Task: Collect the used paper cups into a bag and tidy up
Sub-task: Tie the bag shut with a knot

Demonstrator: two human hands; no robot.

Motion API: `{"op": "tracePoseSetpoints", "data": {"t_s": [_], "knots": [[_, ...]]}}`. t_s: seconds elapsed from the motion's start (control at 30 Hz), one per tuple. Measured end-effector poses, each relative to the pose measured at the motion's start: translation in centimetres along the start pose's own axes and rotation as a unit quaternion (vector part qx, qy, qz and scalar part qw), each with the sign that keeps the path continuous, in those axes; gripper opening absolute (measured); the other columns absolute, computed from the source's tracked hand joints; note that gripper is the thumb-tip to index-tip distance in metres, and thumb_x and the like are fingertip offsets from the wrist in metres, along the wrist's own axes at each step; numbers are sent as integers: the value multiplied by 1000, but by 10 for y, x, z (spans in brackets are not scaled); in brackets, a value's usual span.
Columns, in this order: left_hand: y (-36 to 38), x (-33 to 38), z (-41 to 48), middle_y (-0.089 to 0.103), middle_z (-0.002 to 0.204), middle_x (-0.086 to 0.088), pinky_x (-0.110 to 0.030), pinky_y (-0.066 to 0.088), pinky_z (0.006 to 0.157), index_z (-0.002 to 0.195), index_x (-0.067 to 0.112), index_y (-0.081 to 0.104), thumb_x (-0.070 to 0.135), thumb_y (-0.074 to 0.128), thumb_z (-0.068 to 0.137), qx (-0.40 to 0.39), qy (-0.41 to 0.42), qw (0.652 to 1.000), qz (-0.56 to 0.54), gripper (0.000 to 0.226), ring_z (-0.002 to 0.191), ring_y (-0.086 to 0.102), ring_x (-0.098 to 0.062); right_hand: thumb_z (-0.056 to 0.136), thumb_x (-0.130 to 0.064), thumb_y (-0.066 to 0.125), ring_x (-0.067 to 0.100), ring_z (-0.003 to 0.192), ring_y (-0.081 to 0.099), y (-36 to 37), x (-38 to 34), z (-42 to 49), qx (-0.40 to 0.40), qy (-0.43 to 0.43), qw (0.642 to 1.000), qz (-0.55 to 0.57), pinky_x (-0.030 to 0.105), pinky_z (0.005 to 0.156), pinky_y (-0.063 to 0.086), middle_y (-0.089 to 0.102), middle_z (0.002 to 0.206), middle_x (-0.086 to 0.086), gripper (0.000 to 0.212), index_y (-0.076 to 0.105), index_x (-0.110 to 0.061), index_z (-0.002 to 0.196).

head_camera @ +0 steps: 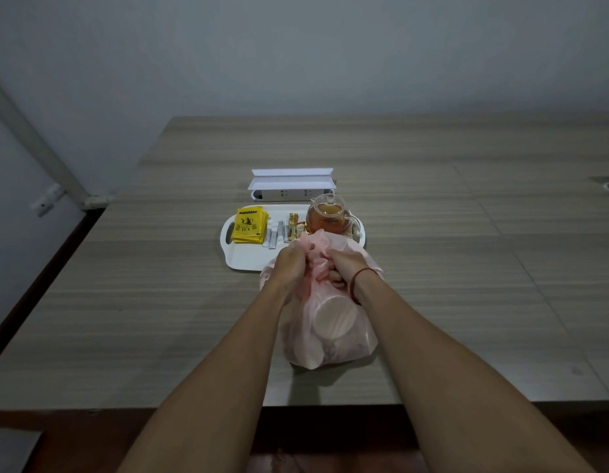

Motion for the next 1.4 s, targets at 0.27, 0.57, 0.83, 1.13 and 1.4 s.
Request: {"op": "tracePoseSetpoints", "data": {"t_s": [0.27, 0.57, 0.83, 1.13, 1.4], "knots": [[-4, -4, 10, 71, 94, -13, -26, 57, 73, 120, -2, 64, 9, 59, 94, -15, 34, 998, 56, 28, 78, 65, -15, 86, -17, 53, 8, 22, 36, -5, -5, -2, 27, 3, 999, -37, 12, 32, 24, 51, 33, 1, 30, 55, -12, 57], [-12, -13, 16, 70, 80, -12, -21, 56, 56, 106, 3, 66, 6, 71, 83, -37, -42, 998, 41, 24, 59, 68, -9, 70, -23, 43, 10, 36, 19, 6, -10, -6, -72, -16, 997, 11, 17, 40, 11, 36, 58, 0, 18, 42, -20, 52], [-18, -13, 19, 71, 64, -3, -16, 48, 44, 99, 11, 74, 10, 66, 88, 38, -17, 999, 5, 13, 45, 63, -5, 76, -56, 60, 9, 37, 29, 12, -14, -9, -63, -44, 996, -38, 19, 39, 20, 44, 51, -2, 40, 55, -18, 69], [-21, -20, 20, 68, 58, 0, -21, 51, 48, 88, 12, 72, 7, 54, 94, 48, -37, 997, -44, 20, 44, 61, -6, 89, -15, 44, 6, 32, 29, 14, -2, -4, -94, -13, 985, 145, 15, 30, 16, 45, 51, -1, 21, 49, -11, 69], [-9, -17, 18, 65, 67, -6, -27, 51, 62, 93, 7, 69, 18, 64, 92, 0, -22, 999, -42, 12, 60, 56, -14, 86, -16, 66, 5, 28, 43, 4, -10, -8, -28, -69, 995, 66, 14, 29, 26, 60, 41, 3, 11, 72, -12, 77]]}}
Point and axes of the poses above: each hand's wrist, its own z-axis towards the middle knuckle, its own y-axis out of the palm, x = y × z, the point moved 8 cm from there along z, towards the middle knuckle
